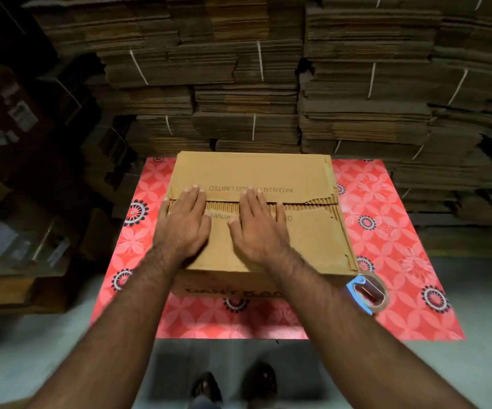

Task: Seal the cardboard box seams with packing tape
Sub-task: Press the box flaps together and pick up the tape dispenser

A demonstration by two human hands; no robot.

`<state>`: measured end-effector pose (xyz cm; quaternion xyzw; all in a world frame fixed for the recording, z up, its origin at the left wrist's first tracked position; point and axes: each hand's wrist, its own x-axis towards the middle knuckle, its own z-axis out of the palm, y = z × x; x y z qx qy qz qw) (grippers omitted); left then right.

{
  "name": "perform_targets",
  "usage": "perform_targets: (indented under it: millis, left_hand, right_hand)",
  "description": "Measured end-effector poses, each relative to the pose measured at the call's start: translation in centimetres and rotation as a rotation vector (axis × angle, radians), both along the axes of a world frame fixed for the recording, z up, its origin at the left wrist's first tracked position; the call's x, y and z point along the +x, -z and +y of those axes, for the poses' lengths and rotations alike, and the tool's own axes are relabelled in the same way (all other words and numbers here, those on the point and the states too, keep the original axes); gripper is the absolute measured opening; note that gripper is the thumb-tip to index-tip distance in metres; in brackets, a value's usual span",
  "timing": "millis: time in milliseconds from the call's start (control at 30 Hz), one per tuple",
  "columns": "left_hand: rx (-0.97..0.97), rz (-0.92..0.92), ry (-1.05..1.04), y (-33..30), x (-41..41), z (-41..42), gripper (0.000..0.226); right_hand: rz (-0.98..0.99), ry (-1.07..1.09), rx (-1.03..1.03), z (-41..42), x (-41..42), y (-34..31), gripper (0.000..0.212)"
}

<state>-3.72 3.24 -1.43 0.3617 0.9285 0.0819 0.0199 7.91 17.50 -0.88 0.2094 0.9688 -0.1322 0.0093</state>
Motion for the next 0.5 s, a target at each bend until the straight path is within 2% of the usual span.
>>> perform_targets:
  millis: [267,433,500]
  left_hand:
    - [-0.041,-0.03,0.023,0.3,-1.2,-0.2,0.063]
    - [-0.017,-0.05,0.048,0.1,-2.1,-0.4,0.061]
    - [-0.009,-0.046,0.033,0.0,-2.2,-0.4,0.06]
  right_hand:
    - [-0.076,0.159,0.053,4.2,2.6,0.5,0.065]
    - [-0.033,0.458,0.058,7.3,5.3,0.4,0.068]
    - [0.011,0.547,-0.009,8.0,6.5,0.3,0.067]
